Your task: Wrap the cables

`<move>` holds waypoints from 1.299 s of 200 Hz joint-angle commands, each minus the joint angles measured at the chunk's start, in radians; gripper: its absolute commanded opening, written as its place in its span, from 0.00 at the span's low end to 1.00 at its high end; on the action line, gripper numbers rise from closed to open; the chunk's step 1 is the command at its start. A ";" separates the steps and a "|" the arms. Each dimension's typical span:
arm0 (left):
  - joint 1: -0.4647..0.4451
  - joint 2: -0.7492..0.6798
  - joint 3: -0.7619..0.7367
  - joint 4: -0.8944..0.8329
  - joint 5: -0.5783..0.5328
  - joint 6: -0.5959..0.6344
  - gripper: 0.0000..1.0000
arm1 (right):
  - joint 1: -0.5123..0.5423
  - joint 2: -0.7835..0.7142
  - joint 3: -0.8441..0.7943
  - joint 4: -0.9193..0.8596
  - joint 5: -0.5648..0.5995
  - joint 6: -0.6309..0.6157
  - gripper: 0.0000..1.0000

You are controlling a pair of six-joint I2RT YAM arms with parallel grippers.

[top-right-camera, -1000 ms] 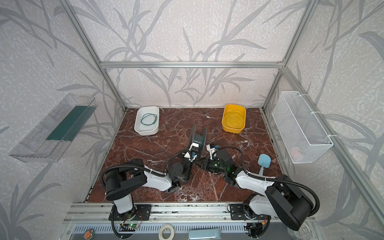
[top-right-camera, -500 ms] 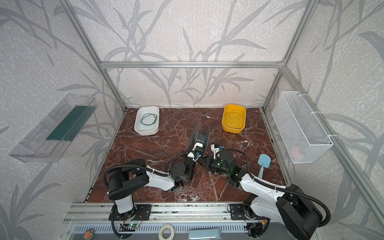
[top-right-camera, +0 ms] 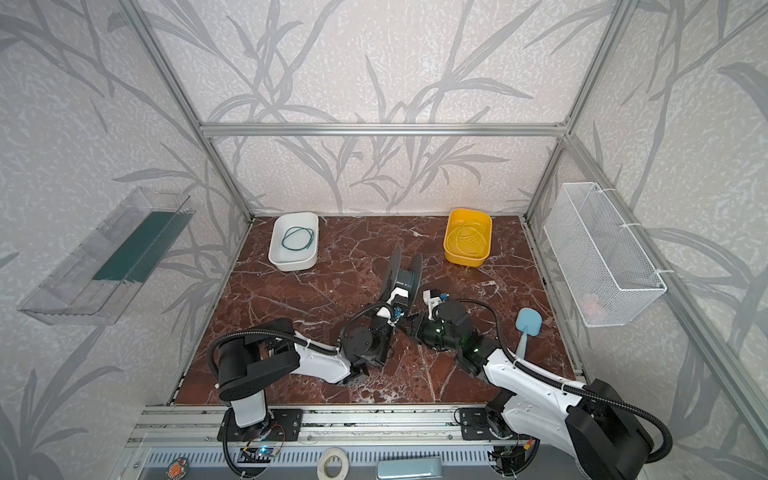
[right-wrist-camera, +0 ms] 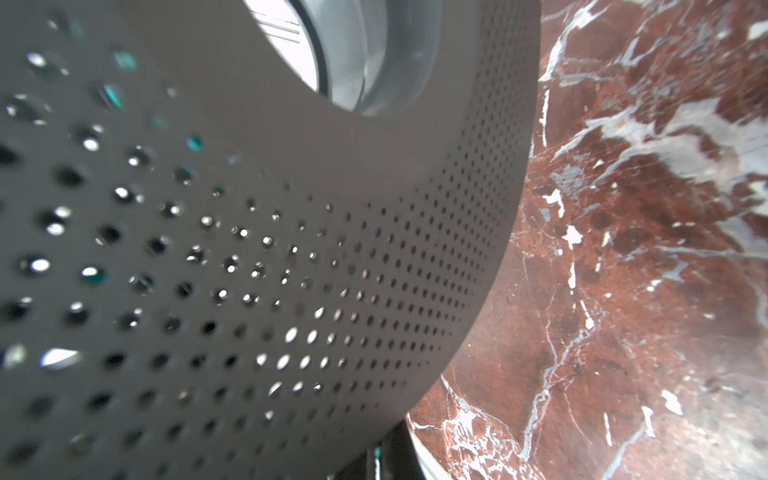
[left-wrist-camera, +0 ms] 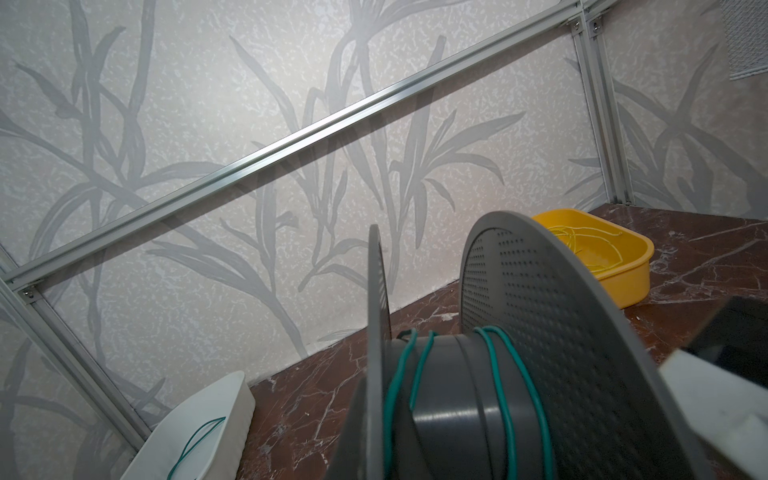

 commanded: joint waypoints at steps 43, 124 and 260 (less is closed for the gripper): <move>0.002 0.085 -0.014 -0.114 -0.140 0.283 0.00 | -0.017 -0.075 0.056 0.009 0.166 -0.061 0.09; 0.002 0.060 -0.056 -0.119 -0.161 0.293 0.00 | -0.019 -0.144 0.036 -0.114 0.175 -0.105 0.28; 0.006 -0.698 -0.109 -1.105 0.159 -0.254 0.00 | -0.172 -0.130 0.537 -0.588 0.033 -0.730 0.42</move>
